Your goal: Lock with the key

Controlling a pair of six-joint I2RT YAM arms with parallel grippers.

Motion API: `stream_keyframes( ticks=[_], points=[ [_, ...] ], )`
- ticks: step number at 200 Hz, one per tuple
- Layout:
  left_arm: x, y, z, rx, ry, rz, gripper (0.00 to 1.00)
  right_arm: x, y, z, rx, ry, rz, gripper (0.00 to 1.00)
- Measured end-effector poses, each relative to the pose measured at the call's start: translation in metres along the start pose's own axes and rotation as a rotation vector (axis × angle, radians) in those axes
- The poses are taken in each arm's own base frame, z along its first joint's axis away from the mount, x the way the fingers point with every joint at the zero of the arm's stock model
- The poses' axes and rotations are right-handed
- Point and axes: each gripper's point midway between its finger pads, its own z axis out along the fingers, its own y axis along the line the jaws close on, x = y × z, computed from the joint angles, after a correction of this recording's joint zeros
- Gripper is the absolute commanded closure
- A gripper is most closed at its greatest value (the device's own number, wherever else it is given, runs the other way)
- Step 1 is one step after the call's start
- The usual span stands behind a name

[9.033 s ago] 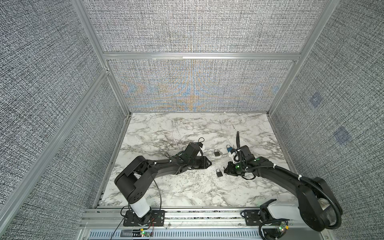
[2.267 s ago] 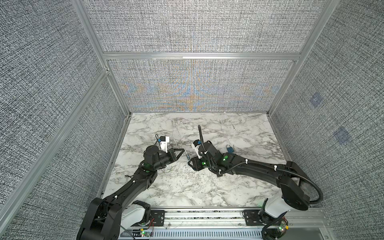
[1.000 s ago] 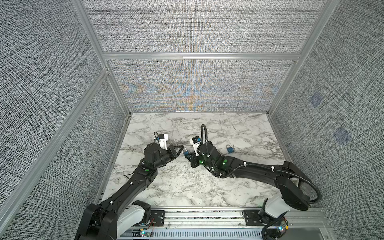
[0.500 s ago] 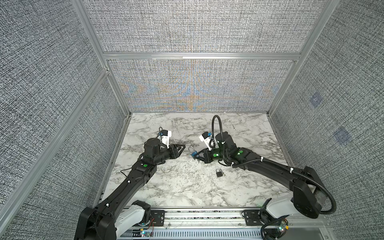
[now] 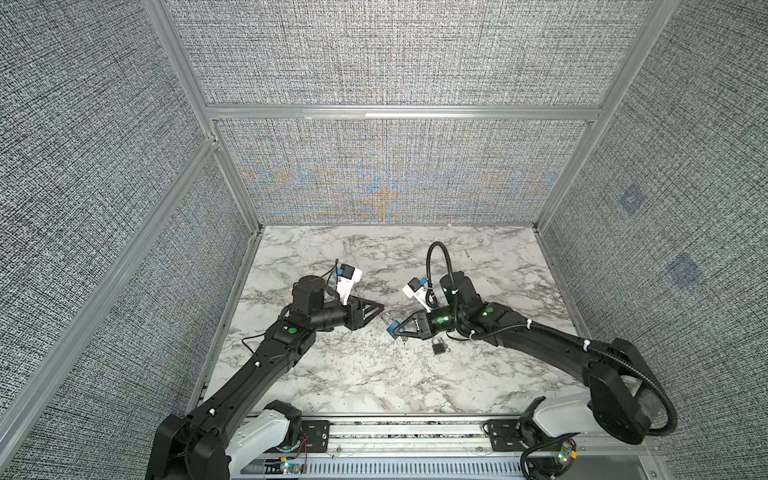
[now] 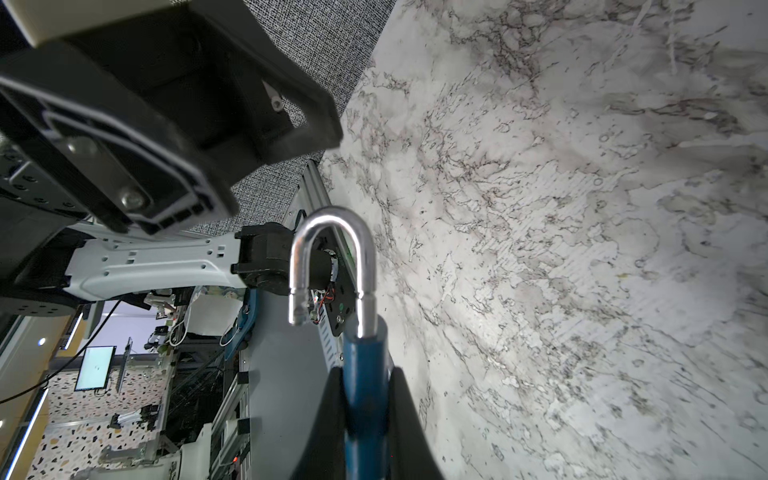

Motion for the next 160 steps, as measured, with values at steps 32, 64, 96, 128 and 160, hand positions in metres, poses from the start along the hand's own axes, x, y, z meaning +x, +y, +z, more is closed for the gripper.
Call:
stream_keyframes(
  ticks=[32,64,96,128,160],
  points=[
    [0.015,0.000,0.006,-0.001,0.057,-0.003,0.61,-0.004,0.002,0.001,-0.026,-0.002,0.013,1.00],
    [0.011,-0.001,0.003,-0.016,0.039,0.016,0.61,-0.004,0.005,0.000,-0.041,0.002,0.021,1.00],
    [0.009,0.001,0.003,-0.034,0.029,0.019,0.61,-0.006,0.007,-0.002,-0.046,-0.004,0.020,1.00],
    [0.010,0.004,0.004,-0.044,0.031,0.014,0.61,-0.008,0.008,-0.005,-0.045,-0.013,0.023,1.00],
    [0.010,0.005,0.003,-0.047,0.029,0.014,0.62,-0.008,0.008,-0.005,-0.046,-0.015,0.022,1.00]
  ],
)
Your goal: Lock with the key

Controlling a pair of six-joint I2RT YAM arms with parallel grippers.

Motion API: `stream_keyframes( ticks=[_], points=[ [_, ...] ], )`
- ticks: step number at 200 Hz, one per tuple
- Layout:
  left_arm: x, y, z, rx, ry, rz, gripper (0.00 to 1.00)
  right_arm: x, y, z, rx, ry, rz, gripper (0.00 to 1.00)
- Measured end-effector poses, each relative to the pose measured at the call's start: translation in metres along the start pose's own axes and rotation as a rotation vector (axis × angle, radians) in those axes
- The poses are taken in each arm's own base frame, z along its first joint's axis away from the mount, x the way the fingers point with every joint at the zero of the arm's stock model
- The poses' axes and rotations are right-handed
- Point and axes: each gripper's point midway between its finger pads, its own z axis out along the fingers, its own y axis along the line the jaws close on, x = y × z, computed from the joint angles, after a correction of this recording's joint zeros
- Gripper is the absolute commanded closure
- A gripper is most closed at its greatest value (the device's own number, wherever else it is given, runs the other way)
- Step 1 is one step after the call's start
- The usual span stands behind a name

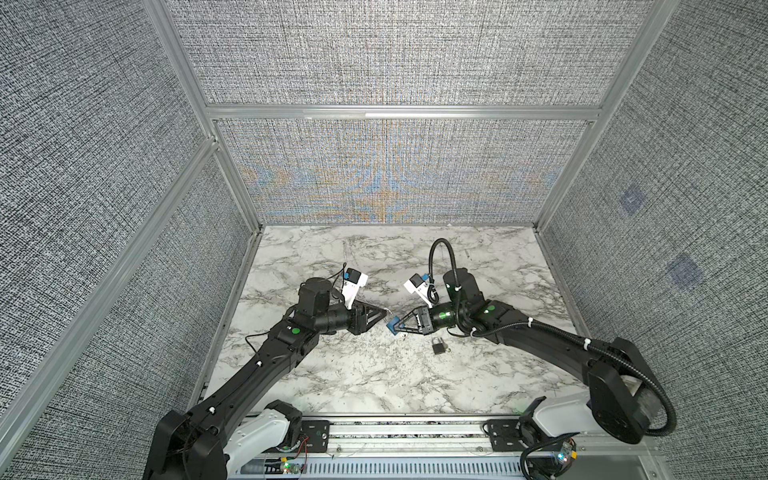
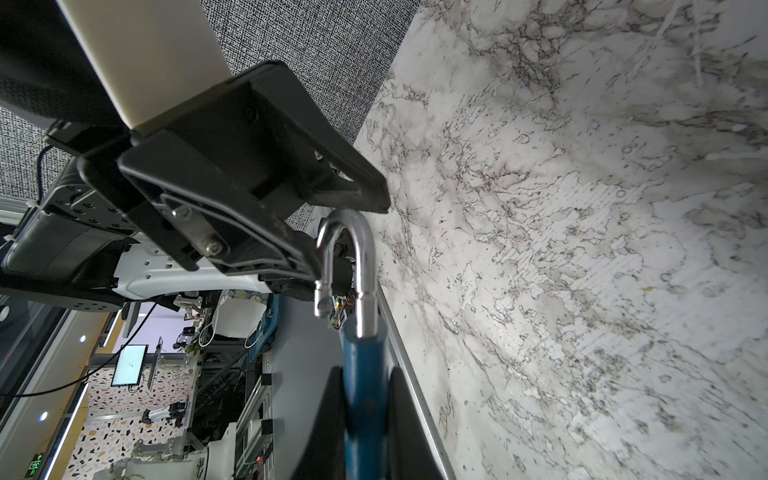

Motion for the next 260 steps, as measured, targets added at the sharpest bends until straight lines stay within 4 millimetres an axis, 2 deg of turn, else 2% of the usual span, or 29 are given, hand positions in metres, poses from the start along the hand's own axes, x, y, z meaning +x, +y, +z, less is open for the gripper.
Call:
stream_keyframes(
  ticks=[106,168,203,260],
  points=[
    [0.000,0.005,0.000,-0.028,-0.007,-0.012,0.62,-0.002,0.003,-0.002,-0.006,-0.008,-0.002,1.00],
    [-0.012,-0.008,-0.006,0.012,-0.057,-0.005,0.60,0.000,0.003,-0.002,-0.011,-0.007,0.001,1.00],
    [-0.009,-0.006,-0.001,0.026,-0.038,-0.032,0.61,-0.001,0.007,-0.004,-0.022,-0.013,-0.010,1.00],
    [-0.003,-0.004,0.003,0.044,-0.018,-0.071,0.72,0.001,0.010,-0.005,-0.034,-0.010,-0.007,1.00]
  ],
)
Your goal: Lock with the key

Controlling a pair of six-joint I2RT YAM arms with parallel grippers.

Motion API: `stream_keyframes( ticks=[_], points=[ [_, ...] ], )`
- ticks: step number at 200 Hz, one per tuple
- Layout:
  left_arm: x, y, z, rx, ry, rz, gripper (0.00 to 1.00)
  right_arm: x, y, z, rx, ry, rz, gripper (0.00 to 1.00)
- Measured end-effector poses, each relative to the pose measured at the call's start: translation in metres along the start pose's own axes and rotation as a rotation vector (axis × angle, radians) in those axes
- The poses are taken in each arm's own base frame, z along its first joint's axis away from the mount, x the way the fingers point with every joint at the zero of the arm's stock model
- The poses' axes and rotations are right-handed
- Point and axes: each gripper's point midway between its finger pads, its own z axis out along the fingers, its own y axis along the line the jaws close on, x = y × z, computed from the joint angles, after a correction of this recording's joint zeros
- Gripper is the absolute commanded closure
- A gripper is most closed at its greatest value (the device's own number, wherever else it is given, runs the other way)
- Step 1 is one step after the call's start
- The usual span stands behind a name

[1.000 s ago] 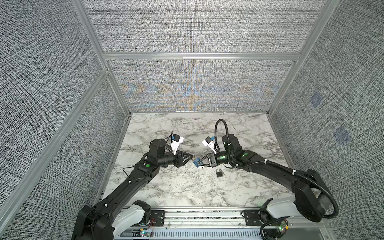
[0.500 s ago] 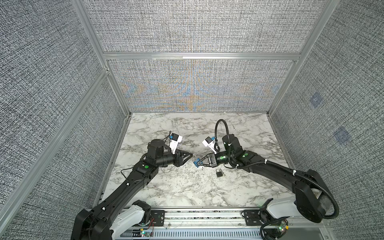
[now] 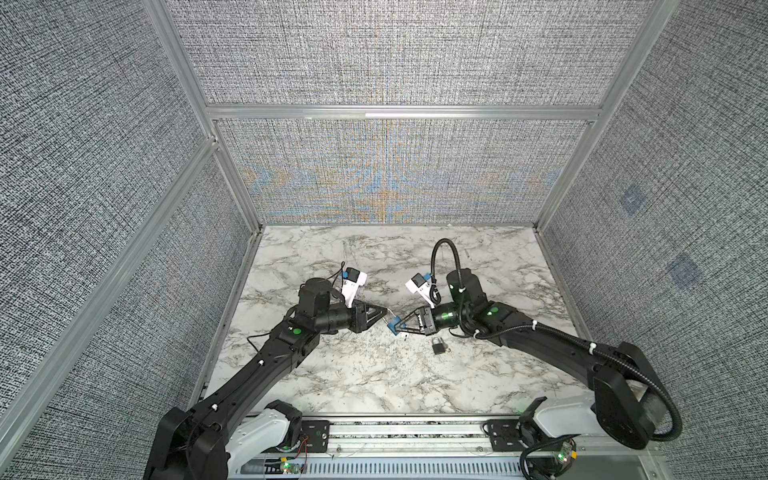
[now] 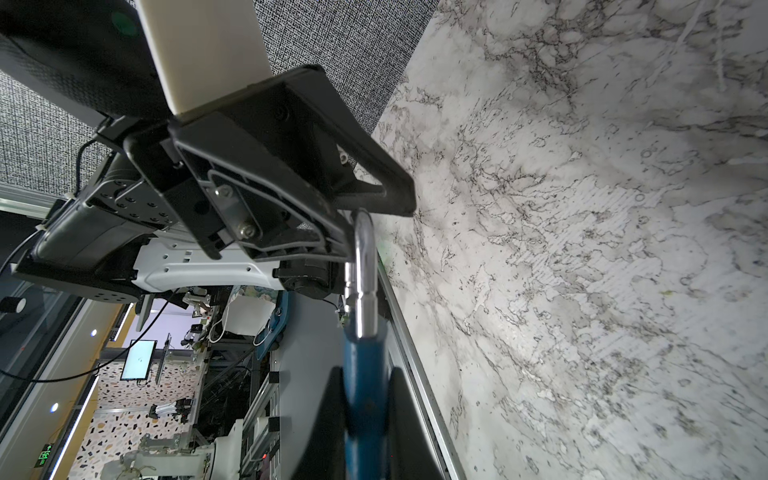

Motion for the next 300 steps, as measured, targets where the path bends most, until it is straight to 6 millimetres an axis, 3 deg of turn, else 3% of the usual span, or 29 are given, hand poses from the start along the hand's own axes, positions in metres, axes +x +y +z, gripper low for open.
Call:
stream_keyframes(
  ticks=[60,150,300],
  points=[
    [0.000,-0.007,0.000,0.041,-0.001,0.004,0.80,0.001,0.000,0.000,-0.004,0.003,0.000,1.00],
    [-0.001,-0.010,0.000,0.066,-0.004,-0.010,1.00,0.001,0.002,0.000,-0.014,0.006,-0.002,1.00],
    [0.003,-0.009,-0.002,0.066,-0.012,0.031,1.00,0.003,0.009,-0.002,-0.069,0.002,0.088,1.00]
  ],
)
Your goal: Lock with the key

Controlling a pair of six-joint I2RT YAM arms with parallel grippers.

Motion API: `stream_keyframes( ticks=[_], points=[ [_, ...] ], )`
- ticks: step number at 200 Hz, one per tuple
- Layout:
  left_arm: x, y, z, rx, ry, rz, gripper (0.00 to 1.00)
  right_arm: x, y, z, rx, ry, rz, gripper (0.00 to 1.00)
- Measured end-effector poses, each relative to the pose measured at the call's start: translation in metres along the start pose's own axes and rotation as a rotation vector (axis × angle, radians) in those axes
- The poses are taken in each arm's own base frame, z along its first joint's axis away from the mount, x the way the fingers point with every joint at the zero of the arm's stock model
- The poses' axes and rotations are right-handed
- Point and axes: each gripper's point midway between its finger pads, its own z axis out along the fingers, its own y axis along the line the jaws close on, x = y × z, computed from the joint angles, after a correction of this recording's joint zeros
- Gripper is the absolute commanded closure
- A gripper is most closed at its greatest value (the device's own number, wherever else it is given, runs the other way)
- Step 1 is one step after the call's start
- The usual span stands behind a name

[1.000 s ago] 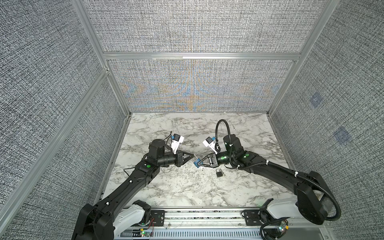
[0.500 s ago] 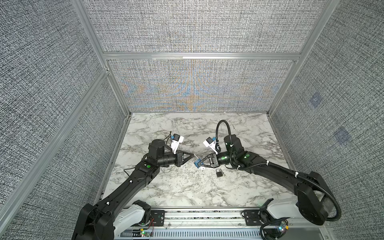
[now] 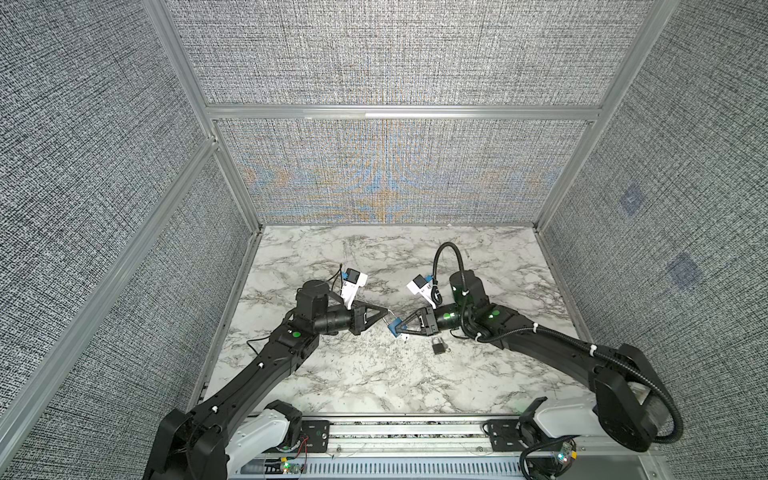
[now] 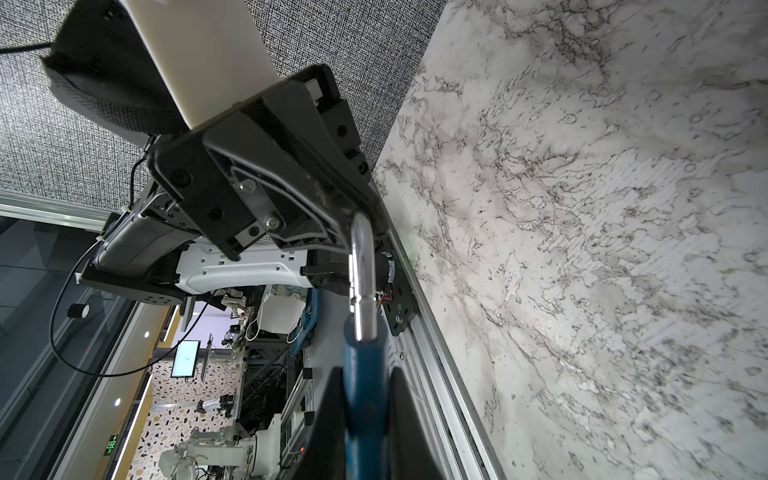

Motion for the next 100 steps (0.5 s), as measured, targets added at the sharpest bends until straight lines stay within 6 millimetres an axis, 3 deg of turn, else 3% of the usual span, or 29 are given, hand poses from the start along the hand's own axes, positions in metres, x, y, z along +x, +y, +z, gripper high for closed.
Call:
stream_keyframes(
  ticks=[100],
  points=[
    [0.0054,0.0011,-0.0050,-0.011,-0.027,-0.009,1.00,-0.0011,-0.0019,0.0055,-0.026,0.017,0.034,1.00]
  ],
)
